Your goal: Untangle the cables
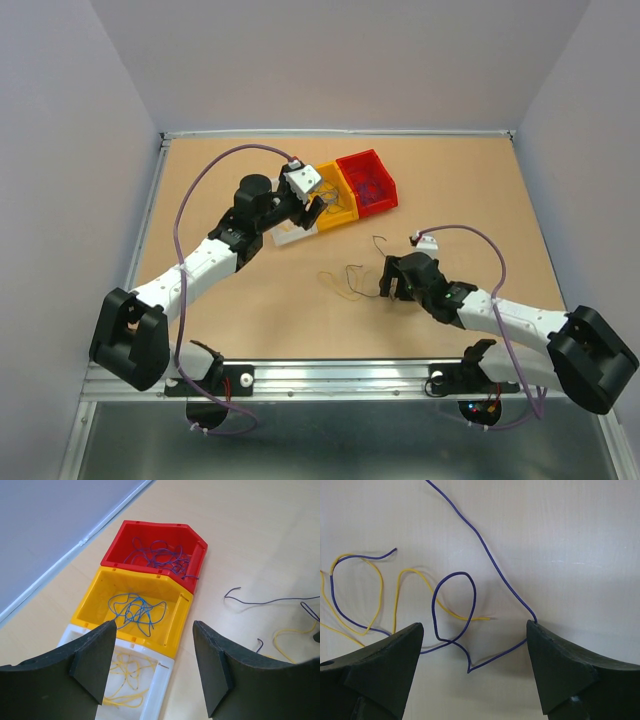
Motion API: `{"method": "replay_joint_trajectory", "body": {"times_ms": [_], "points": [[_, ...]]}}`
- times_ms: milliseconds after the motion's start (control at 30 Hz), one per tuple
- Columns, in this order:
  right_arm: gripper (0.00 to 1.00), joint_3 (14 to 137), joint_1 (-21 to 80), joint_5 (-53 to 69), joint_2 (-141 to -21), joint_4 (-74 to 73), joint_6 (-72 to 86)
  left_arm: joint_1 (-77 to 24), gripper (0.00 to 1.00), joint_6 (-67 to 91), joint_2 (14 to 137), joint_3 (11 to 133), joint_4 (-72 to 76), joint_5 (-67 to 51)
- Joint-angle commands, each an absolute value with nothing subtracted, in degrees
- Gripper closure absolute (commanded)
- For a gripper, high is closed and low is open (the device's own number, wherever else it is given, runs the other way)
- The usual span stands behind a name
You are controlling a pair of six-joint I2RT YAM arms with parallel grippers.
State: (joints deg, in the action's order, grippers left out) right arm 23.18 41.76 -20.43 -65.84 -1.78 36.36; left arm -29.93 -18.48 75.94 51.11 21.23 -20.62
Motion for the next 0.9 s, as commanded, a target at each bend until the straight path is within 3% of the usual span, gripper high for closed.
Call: {"method": "replay_joint_trajectory", "body": {"times_ms": [0, 300, 433, 633, 700, 767, 833, 867], "points": [[0.12, 28.0, 42.6, -24.4, -63.6, -4.9, 37.1, -30.3, 0.26, -18.5, 75.1, 50.6, 24.3, -21.7], [0.12, 32.1, 42.7, -24.7, -62.0, -9.1, 35.5, -30.3, 0.26, -18.5, 74.9, 50.5, 24.3, -22.6], [0.07, 35.0, 42.7, -27.5, -67.4, -11.5, 35.6, -30.4, 0.26, -18.5, 74.4, 50.4, 24.4, -22.8], [0.1, 37.8, 42.7, -32.3, -75.8, -13.8, 36.9, -30.4, 0.26, -18.5, 74.4, 50.0, 24.4, -23.1], [0.16, 38.8, 42.7, -32.6, -77.8, -14.3, 37.4, -30.4, 0.26, -18.6, 74.4, 49.9, 24.4, -23.0], [0.29, 39.3, 42.7, -32.3, -80.0, -14.7, 37.6, -30.4, 0.27, -18.6, 74.4, 49.9, 24.5, -23.0], [0.34, 40.2, 42.7, -30.9, -81.9, -14.7, 37.4, -30.4, 0.27, -18.5, 74.4, 49.9, 24.4, -23.1], [0.48, 40.5, 42.8, -30.7, -82.5, -14.7, 37.4, -30.4, 0.27, -18.6, 74.4, 49.9, 24.5, -23.0]]}}
